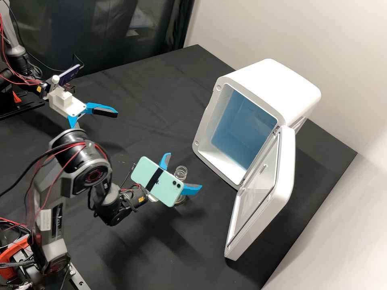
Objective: Place the flask in the incubator
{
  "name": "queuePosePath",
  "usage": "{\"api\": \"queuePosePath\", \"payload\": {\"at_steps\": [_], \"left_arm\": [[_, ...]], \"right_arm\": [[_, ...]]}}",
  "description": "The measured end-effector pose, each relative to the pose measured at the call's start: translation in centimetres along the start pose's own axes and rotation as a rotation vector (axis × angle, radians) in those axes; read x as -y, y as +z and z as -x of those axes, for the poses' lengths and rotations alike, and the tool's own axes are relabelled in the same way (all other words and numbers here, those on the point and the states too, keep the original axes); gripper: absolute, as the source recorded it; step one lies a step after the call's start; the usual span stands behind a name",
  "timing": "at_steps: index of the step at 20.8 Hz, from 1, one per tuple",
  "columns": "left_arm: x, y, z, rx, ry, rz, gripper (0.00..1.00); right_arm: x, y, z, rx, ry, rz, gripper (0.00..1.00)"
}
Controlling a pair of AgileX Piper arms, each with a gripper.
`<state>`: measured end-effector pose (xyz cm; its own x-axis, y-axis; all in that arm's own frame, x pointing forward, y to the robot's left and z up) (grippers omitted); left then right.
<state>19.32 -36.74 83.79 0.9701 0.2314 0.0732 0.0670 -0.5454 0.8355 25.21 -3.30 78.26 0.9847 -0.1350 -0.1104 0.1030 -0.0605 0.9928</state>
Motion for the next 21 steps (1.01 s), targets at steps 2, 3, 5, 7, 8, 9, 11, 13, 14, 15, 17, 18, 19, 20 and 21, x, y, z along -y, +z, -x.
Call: {"api": "queuePosePath", "payload": {"at_steps": [2, 3, 5, 7, 8, 9, 11, 13, 14, 15, 17, 18, 19, 20, 21], "left_arm": [[0.00, 0.0, 0.0, 0.000, 0.000, 0.000, 1.00], [0.00, 0.0, 0.0, 0.000, 0.000, 0.000, 1.00], [0.01, 0.1, 0.0, 0.004, -0.001, 0.000, 1.00], [0.04, 0.2, 0.0, 0.011, -0.002, -0.001, 1.00], [0.04, 0.2, 0.0, 0.012, -0.002, -0.001, 1.00], [0.04, 0.2, 0.0, 0.012, -0.002, -0.001, 1.00], [0.05, 0.3, 0.0, 0.014, -0.003, -0.002, 1.00], [0.06, 0.4, 0.0, 0.018, -0.003, -0.002, 1.00], [0.06, 0.4, 0.0, 0.018, -0.003, -0.002, 1.00], [0.06, 0.4, 0.0, 0.018, -0.003, -0.002, 1.00], [0.06, 0.4, 0.0, 0.018, -0.003, -0.002, 1.00], [0.06, 0.4, 0.0, 0.018, -0.003, -0.002, 1.00], [0.06, 0.4, 0.0, 0.018, -0.003, -0.002, 1.00], [0.06, 0.4, 0.0, 0.018, -0.003, -0.002, 1.00], [0.06, 0.4, 0.0, 0.018, -0.003, -0.002, 1.00]], "right_arm": [[0.3, 0.6, -1.1, 0.025, -0.002, -0.005, 1.00], [0.4, 0.9, -1.5, 0.038, -0.001, -0.005, 1.00], [0.7, 1.4, -2.1, 0.058, -0.005, -0.011, 1.00], [1.1, 2.0, -2.7, 0.083, -0.008, -0.004, 1.00], [1.2, 2.2, -2.9, 0.086, -0.012, -0.004, 1.00], [1.3, 2.3, -3.1, 0.083, -0.008, -0.003, 1.00], [1.3, 2.3, -3.2, 0.081, -0.007, -0.003, 0.00], [1.3, 2.3, -3.2, 0.083, -0.006, -0.004, 0.00], [1.2, 2.3, -3.2, 0.082, -0.005, -0.004, 0.00], [1.2, 2.3, -3.2, 0.082, -0.005, -0.004, 0.00], [1.3, 2.4, -3.2, 0.084, -0.006, -0.004, 0.00], [1.3, 2.3, -3.1, 0.084, -0.006, -0.004, 0.00], [1.3, 2.3, -3.0, 0.084, -0.007, -0.004, 0.00], [1.3, 2.3, -3.0, 0.082, -0.007, -0.003, 0.00], [1.3, 2.2, -2.9, 0.079, -0.010, -0.003, 0.00]]}}
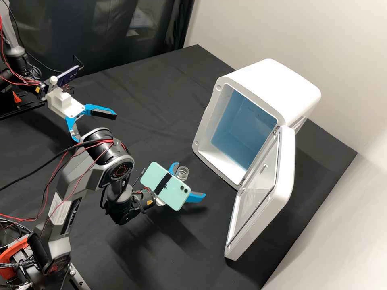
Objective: Place the flask in the incubator
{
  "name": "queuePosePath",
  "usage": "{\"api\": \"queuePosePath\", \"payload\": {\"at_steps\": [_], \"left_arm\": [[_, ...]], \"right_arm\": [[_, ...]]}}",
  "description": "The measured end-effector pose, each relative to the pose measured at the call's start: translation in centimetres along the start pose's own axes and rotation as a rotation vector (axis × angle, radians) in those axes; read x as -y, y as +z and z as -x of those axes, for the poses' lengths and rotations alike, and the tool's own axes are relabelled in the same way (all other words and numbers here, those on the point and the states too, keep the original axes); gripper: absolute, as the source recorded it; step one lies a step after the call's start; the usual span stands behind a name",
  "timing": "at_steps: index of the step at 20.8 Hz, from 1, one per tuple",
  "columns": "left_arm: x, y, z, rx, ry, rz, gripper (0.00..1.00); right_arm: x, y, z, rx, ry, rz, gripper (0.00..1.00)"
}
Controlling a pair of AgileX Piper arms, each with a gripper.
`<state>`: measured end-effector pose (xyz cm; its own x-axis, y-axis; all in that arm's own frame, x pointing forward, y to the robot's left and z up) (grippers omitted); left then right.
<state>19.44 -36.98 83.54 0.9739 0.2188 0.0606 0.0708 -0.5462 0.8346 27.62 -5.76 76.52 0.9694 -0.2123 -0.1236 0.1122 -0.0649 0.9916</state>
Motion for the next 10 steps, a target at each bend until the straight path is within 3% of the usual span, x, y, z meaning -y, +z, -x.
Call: {"api": "queuePosePath", "payload": {"at_steps": [10], "left_arm": [[0.00, 0.00, 0.00, 0.000, 0.000, 0.000, 1.00]], "right_arm": [[0.26, -0.26, 0.04, -0.007, -0.010, 0.003, 0.00]]}}
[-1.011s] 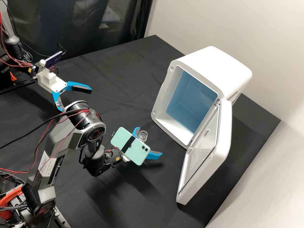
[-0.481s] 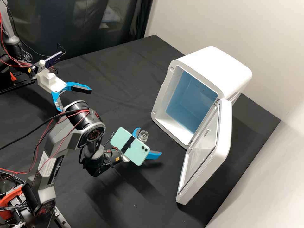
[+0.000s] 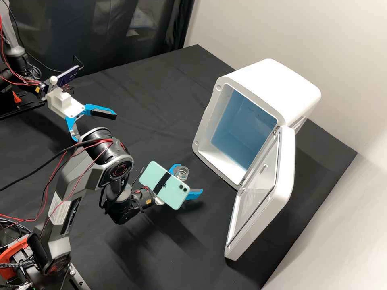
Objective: Place the flask in the incubator
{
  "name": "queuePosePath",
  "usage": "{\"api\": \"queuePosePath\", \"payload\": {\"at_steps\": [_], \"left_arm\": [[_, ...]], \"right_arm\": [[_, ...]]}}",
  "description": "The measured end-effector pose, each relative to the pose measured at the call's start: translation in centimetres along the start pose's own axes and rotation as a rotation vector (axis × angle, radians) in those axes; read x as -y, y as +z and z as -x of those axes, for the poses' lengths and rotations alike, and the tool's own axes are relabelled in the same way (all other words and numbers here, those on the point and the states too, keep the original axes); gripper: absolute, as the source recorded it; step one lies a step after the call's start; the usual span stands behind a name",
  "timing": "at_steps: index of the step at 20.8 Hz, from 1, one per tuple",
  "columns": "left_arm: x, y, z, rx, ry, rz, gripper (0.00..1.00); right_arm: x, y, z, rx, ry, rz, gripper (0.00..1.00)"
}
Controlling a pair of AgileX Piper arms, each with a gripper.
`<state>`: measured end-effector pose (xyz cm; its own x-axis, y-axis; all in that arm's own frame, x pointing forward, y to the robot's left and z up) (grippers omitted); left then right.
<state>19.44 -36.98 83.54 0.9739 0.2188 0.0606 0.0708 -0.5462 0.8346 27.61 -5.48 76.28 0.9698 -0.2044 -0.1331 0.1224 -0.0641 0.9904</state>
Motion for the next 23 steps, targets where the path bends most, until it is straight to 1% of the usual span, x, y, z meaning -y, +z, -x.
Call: {"api": "queuePosePath", "payload": {"at_steps": [8, 12, 16, 21, 22, 23], "left_arm": [[0.00, 0.00, 0.00, 0.000, 0.000, 0.000, 1.00], [0.00, 0.00, 0.00, 0.000, 0.000, 0.000, 1.00], [0.00, 0.00, 0.00, 0.000, 0.000, 0.000, 1.00], [-0.01, -0.05, 0.01, -0.002, 0.000, 0.000, 1.00], [-0.01, -0.05, 0.01, -0.002, 0.000, 0.000, 1.00], [-0.01, -0.05, 0.01, -0.002, 0.000, 0.000, 1.00]], "right_arm": [[-0.02, -0.18, 0.06, 0.003, -0.007, 0.001, 0.00], [0.07, -0.25, 0.07, 0.005, -0.014, -0.005, 0.00], [0.02, -0.20, 0.07, 0.010, -0.009, -0.023, 0.00], [-0.10, -0.34, 0.13, 0.014, -0.007, -0.029, 0.00], [-0.21, -0.37, 0.17, 0.018, -0.007, -0.038, 0.00], [-0.46, -0.31, 0.23, 0.023, -0.004, -0.052, 0.00]]}}
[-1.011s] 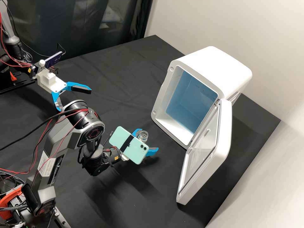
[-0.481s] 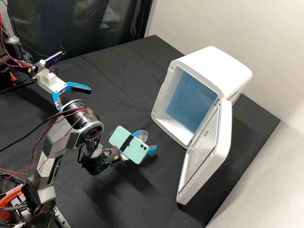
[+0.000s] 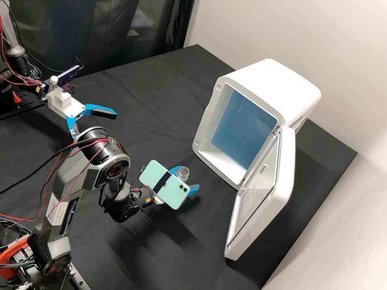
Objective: Place the flask in the incubator
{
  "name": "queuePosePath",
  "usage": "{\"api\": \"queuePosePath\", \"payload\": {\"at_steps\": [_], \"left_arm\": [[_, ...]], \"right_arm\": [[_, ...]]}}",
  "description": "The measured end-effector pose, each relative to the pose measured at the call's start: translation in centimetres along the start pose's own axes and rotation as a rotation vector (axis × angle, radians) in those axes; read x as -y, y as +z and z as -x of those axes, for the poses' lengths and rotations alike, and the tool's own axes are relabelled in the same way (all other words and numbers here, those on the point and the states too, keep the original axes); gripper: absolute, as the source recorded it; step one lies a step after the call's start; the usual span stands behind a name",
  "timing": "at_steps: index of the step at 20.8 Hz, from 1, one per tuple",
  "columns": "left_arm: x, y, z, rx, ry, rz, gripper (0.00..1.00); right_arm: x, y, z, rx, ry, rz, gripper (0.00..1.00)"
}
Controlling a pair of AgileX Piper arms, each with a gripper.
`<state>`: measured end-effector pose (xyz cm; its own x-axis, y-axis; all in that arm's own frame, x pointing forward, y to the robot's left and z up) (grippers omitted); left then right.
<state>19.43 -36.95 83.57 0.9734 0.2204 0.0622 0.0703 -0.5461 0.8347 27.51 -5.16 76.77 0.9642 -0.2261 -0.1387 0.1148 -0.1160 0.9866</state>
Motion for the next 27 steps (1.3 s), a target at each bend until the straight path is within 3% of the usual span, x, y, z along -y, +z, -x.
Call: {"api": "queuePosePath", "payload": {"at_steps": [3, 5, 9, 15, 17, 19, 22, 27], "left_arm": [[0.00, 0.0, 0.0, 0.000, 0.000, 0.000, 1.00], [0.00, 0.0, 0.0, 0.000, 0.000, 0.000, 1.00], [-0.01, -0.1, 0.0, -0.002, 0.000, 0.000, 1.00], [-0.01, -0.1, 0.0, -0.002, 0.000, 0.000, 1.00], [-0.01, -0.1, 0.0, -0.002, 0.000, 0.000, 1.00], [-0.01, -0.1, 0.0, -0.002, 0.000, 0.000, 1.00], [-0.01, -0.1, 0.0, -0.002, 0.000, 0.000, 1.00], [-0.01, -0.1, 0.0, -0.002, 0.000, 0.000, 1.00]], "right_arm": [[-1.4, 0.0, 0.2, 0.005, 0.045, -0.027, 0.00], [-2.4, -0.4, 0.0, -0.011, 0.079, -0.037, 0.00], [-3.7, -1.6, -0.9, -0.052, 0.117, -0.035, 0.00], [-5.8, -3.5, -3.1, -0.052, 0.186, -0.076, 0.00], [-6.4, -4.4, -4.0, -0.054, 0.194, -0.087, 0.00], [-6.9, -5.6, -5.3, -0.062, 0.204, -0.069, 0.00], [-7.7, -7.1, -7.6, -0.044, 0.224, -0.048, 0.00], [-9.4, -9.5, -11.3, -0.012, 0.267, -0.052, 0.00]]}}
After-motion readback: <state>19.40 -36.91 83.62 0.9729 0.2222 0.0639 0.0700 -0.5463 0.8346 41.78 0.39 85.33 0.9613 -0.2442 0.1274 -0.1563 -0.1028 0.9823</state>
